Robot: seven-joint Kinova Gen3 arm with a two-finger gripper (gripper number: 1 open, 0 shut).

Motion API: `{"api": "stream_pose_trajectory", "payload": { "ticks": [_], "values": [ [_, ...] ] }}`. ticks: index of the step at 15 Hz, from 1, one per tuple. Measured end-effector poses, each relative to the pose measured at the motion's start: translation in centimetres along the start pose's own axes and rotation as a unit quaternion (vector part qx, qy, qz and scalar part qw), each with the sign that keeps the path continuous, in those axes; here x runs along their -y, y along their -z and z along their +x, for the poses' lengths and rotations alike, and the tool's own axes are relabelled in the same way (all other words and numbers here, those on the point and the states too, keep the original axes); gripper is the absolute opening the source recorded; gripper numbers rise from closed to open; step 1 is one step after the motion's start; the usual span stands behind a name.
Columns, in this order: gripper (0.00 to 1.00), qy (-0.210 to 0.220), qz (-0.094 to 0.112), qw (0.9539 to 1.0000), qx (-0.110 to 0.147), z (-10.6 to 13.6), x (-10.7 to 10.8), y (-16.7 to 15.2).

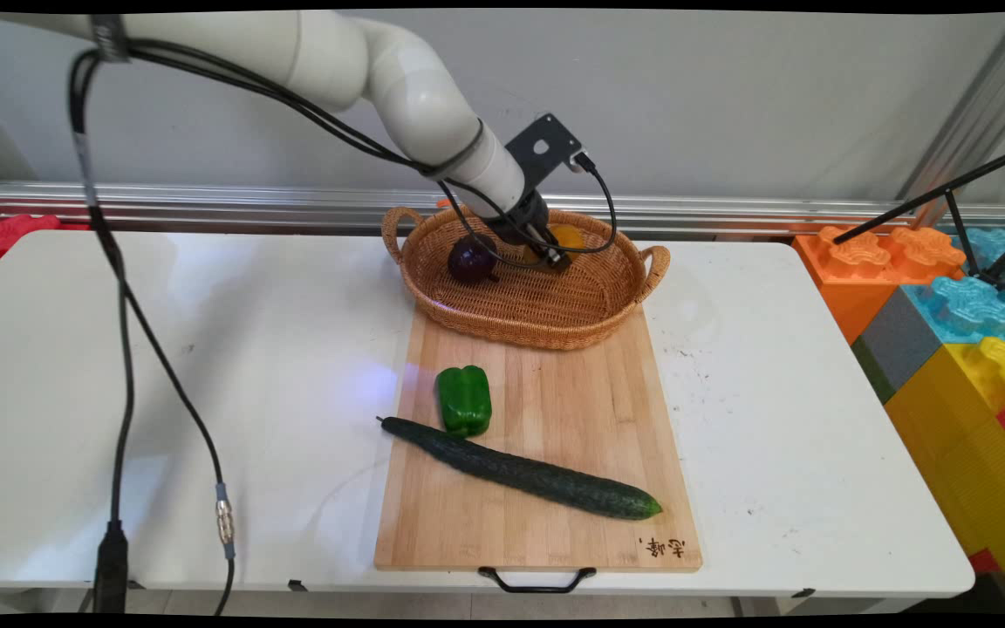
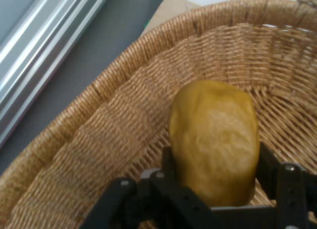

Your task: Place the picked object in the vegetable basket

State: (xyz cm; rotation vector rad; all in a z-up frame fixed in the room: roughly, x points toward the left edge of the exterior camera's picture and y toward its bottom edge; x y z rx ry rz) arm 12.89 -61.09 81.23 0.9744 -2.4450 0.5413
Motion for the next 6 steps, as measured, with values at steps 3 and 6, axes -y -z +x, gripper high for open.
{"api": "stream_pose_trajectory", "payload": {
  "ticks": [3,6],
  "values": [
    [1.0,0.01,-0.007,0.9999,-0.002,0.0,0.3,-2.1],
    [1.0,0.012,-0.014,0.9998,-0.003,0.5,0.2,-2.9]
  ]
}}
